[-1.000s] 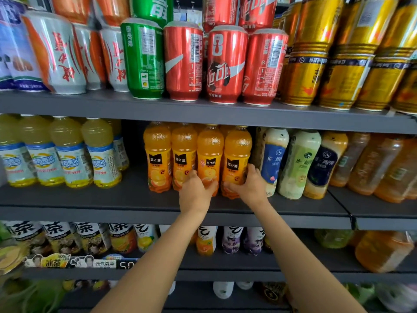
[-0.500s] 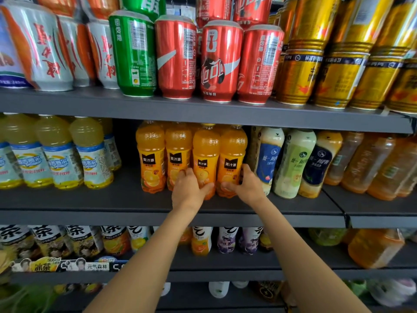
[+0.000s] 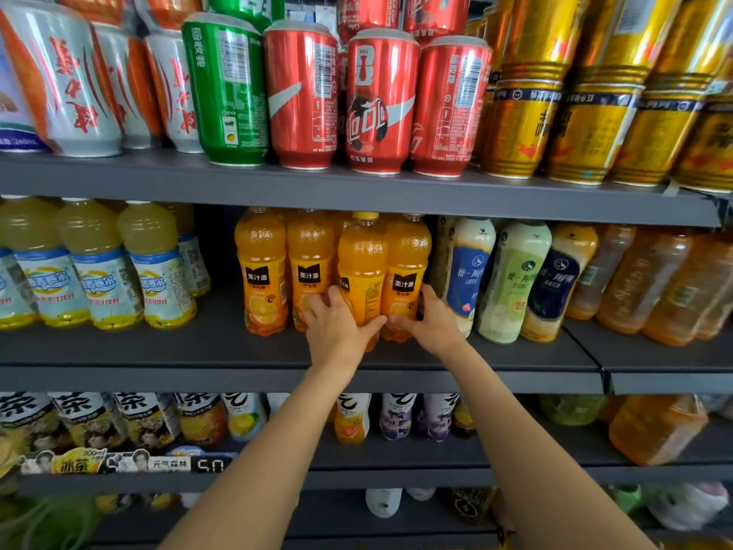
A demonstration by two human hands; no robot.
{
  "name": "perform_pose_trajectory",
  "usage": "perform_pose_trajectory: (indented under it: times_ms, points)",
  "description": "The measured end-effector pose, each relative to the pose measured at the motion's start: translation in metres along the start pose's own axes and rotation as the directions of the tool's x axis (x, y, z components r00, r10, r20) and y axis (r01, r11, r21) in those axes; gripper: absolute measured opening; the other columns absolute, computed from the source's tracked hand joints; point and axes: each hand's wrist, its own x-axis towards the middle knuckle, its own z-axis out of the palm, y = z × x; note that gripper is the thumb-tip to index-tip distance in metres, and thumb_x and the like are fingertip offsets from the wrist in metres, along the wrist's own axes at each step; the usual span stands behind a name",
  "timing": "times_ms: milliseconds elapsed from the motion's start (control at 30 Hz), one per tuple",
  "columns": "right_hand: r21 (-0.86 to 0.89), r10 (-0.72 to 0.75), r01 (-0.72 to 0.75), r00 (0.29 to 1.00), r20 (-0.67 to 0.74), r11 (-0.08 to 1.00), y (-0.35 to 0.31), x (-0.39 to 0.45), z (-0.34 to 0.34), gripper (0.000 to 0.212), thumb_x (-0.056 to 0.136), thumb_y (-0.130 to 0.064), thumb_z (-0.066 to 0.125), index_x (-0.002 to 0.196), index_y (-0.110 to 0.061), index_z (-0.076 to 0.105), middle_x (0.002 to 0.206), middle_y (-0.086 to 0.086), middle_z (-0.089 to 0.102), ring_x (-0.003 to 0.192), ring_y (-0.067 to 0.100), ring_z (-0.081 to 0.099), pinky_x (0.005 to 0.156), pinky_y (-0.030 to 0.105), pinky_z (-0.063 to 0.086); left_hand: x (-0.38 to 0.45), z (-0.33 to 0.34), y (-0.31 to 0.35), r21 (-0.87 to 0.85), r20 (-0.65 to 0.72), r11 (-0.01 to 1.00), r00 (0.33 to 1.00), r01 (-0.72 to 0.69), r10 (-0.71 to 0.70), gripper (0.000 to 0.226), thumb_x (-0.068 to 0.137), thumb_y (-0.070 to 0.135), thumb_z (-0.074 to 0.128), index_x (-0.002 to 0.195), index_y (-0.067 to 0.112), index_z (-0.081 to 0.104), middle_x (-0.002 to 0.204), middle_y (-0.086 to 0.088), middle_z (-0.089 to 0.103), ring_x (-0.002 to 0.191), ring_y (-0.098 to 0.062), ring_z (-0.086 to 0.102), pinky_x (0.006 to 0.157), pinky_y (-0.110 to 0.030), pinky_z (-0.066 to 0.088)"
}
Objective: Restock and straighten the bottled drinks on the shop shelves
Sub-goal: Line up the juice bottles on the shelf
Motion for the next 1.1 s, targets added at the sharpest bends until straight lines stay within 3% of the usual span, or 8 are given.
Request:
perform_pose_trajectory:
  times_ms: [100, 200, 300, 433, 533, 767, 967, 1100]
  points:
    - [-0.011, 0.002, -0.002, 1.000, -0.001, 1.000, 0.001, 0.001, 0.000, 0.062, 0.083, -0.022, 0.069, 0.133, -0.008, 0.037, 0.128, 0.008, 0.056, 0.117, 0.025, 0.052, 0.081, 0.021, 0.036, 0.008, -0.006, -0.010, -0.087, 0.046, 0.992, 0.995, -0.088, 0.092, 0.073, 0.075, 0.041, 0.071, 0.133, 0.011, 0.036, 0.135, -0.012, 0.041, 0.128, -0.029, 0.038, 0.103, -0.040, 0.036]
    - [-0.029, 0.006, -0.006, 1.000, -0.003, 1.000, 0.000, 0.000, 0.000, 0.061, 0.084, -0.022, 0.068, 0.134, -0.009, 0.036, 0.129, 0.008, 0.055, 0.117, 0.026, 0.052, 0.080, 0.020, 0.034, 0.014, -0.022, -0.025, -0.260, 0.163, 0.952, 0.965, -0.161, 0.207, 0.076, 0.079, 0.023, 0.071, 0.140, 0.013, 0.029, 0.137, -0.010, 0.048, 0.125, -0.024, 0.048, 0.105, -0.042, 0.039]
    - [-0.040, 0.011, -0.012, 1.000, -0.014, 0.999, -0.001, 0.000, 0.001, 0.060, 0.085, -0.021, 0.067, 0.135, -0.008, 0.035, 0.129, 0.008, 0.055, 0.118, 0.025, 0.052, 0.075, 0.015, 0.031, 0.010, -0.022, -0.024, -0.175, 0.178, 0.961, 0.954, -0.212, 0.242, 0.073, 0.083, 0.025, 0.067, 0.141, 0.014, 0.025, 0.142, -0.009, 0.041, 0.130, -0.024, 0.042, 0.107, -0.039, 0.036]
    - [-0.064, 0.004, -0.006, 1.000, -0.022, 0.998, -0.002, -0.001, 0.002, 0.059, 0.086, -0.021, 0.065, 0.135, -0.007, 0.035, 0.128, 0.010, 0.056, 0.117, 0.026, 0.052, 0.072, 0.014, 0.029, -0.001, -0.004, -0.008, -0.035, -0.014, 0.995, 0.995, -0.095, 0.094, 0.082, 0.075, 0.044, 0.071, 0.135, 0.009, 0.028, 0.139, -0.014, 0.032, 0.133, -0.031, 0.027, 0.107, -0.040, 0.029]
    - [-0.058, 0.005, -0.006, 1.000, -0.022, 0.998, -0.001, -0.002, 0.001, 0.059, 0.086, -0.020, 0.065, 0.134, -0.007, 0.035, 0.129, 0.010, 0.055, 0.117, 0.026, 0.051, 0.072, 0.012, 0.029, -0.004, 0.003, 0.002, -0.002, -0.089, 1.000, 0.996, -0.028, 0.027, 0.077, 0.076, 0.040, 0.071, 0.133, 0.007, 0.029, 0.138, -0.017, 0.030, 0.133, -0.032, 0.025, 0.107, -0.039, 0.029]
    - [-0.065, 0.003, -0.006, 0.999, -0.034, 0.998, 0.001, -0.001, 0.003, 0.060, 0.085, -0.020, 0.066, 0.134, -0.006, 0.035, 0.129, 0.011, 0.055, 0.118, 0.027, 0.051, 0.075, 0.015, 0.032, 0.009, -0.015, -0.018, -0.086, 0.065, 0.983, 0.983, -0.165, 0.171, 0.066, 0.081, 0.024, 0.069, 0.135, 0.011, 0.031, 0.133, -0.011, 0.051, 0.121, -0.027, 0.052, 0.101, -0.041, 0.043]
    - [-0.081, -0.024, 0.018, 0.997, -0.073, 0.997, 0.001, -0.006, 0.007, 0.061, 0.087, -0.019, 0.064, 0.135, -0.003, 0.031, 0.125, 0.014, 0.056, 0.113, 0.029, 0.053, 0.066, 0.012, 0.027, -0.004, -0.001, 0.000, -0.016, -0.066, 0.999, 0.997, -0.038, 0.036, 0.080, 0.075, 0.040, 0.072, 0.133, 0.007, 0.028, 0.139, -0.015, 0.031, 0.133, -0.034, 0.028, 0.107, -0.041, 0.031]
    - [-0.049, -0.003, 0.001, 0.999, -0.048, 0.999, 0.002, -0.002, 0.005, 0.059, 0.086, -0.018, 0.065, 0.132, -0.003, 0.031, 0.124, 0.013, 0.056, 0.112, 0.027, 0.053, 0.071, 0.013, 0.031, -0.004, 0.006, 0.000, 0.051, -0.132, 0.999, 0.991, -0.009, 0.016, 0.073, 0.077, 0.041, 0.070, 0.128, 0.006, 0.032, 0.137, -0.015, 0.034, 0.129, -0.030, 0.035, 0.099, -0.036, 0.039]
